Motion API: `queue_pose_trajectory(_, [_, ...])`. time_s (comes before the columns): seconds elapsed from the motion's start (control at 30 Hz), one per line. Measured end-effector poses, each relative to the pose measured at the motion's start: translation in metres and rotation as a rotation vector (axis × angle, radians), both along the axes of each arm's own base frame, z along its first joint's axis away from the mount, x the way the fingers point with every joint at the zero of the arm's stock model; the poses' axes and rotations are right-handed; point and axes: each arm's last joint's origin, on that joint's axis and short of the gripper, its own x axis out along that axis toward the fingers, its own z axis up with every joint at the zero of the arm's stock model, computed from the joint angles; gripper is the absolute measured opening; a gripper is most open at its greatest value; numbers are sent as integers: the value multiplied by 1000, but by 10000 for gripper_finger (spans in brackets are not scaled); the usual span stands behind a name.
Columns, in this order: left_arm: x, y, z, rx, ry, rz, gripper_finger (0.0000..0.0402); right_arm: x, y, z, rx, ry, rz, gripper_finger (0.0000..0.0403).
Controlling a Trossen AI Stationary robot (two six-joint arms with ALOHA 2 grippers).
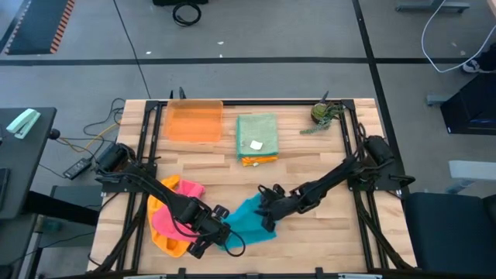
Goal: Fold microfiber towels
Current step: Fold the blue towel
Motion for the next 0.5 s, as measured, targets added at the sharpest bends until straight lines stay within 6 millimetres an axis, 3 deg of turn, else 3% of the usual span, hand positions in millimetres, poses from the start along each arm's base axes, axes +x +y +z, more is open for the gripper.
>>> queue_pose_trajectory(0.17, [0,0,0,2,2,-1,8,-2,-2,21,-61,-45,66,15])
queue_pose_trajectory(0.3, [-3,2,9,-8,-18,-6,4,-16,-8,52,-83,-32,79,5])
queue_pose_trajectory(0.5, [-15,13,51,-16,-164,-8,4,-60,-27,109,-179,-6,17,3])
